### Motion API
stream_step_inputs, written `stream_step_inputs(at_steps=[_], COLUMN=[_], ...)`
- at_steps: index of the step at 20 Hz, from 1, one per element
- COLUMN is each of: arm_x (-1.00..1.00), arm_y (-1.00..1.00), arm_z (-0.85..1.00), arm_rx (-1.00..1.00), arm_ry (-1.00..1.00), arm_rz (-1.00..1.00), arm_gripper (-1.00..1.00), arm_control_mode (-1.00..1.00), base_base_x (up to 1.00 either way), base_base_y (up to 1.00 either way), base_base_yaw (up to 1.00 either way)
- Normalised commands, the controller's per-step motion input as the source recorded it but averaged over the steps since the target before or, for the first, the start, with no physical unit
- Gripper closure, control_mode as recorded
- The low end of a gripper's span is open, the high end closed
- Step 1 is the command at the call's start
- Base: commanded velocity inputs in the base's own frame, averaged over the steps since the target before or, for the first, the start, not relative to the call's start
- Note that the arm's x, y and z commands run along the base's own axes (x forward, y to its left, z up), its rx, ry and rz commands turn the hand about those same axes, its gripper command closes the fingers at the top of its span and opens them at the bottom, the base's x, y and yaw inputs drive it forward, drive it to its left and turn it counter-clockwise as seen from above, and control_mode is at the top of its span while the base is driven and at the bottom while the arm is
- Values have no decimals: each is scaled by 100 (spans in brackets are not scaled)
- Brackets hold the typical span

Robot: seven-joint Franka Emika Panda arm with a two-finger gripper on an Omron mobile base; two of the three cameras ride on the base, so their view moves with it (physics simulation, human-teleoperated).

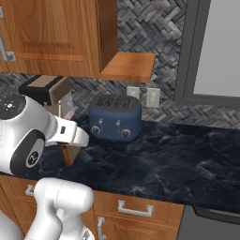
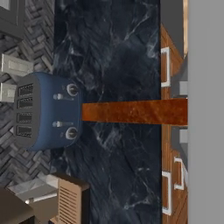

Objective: Start the toaster. Once the lever pops up, take the bread to the plate on the dining counter.

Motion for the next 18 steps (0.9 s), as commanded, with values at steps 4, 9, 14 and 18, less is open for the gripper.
stream_step_inputs(at_steps=[4,9,14,18], arm_x=[-13,-6,0,0], arm_y=[0,0,0,0], arm_z=[16,2,0,0], arm_rx=[0,0,0,0], arm_ry=[0,0,0,0], arm_rz=[0,0,0,0], arm_gripper=[100,100,100,100], arm_control_mode=[-100,100,100,100], base_base_x=[0,-44,-79,-55], base_base_y=[0,-5,-13,-11], base_base_yaw=[0,1,33,82])
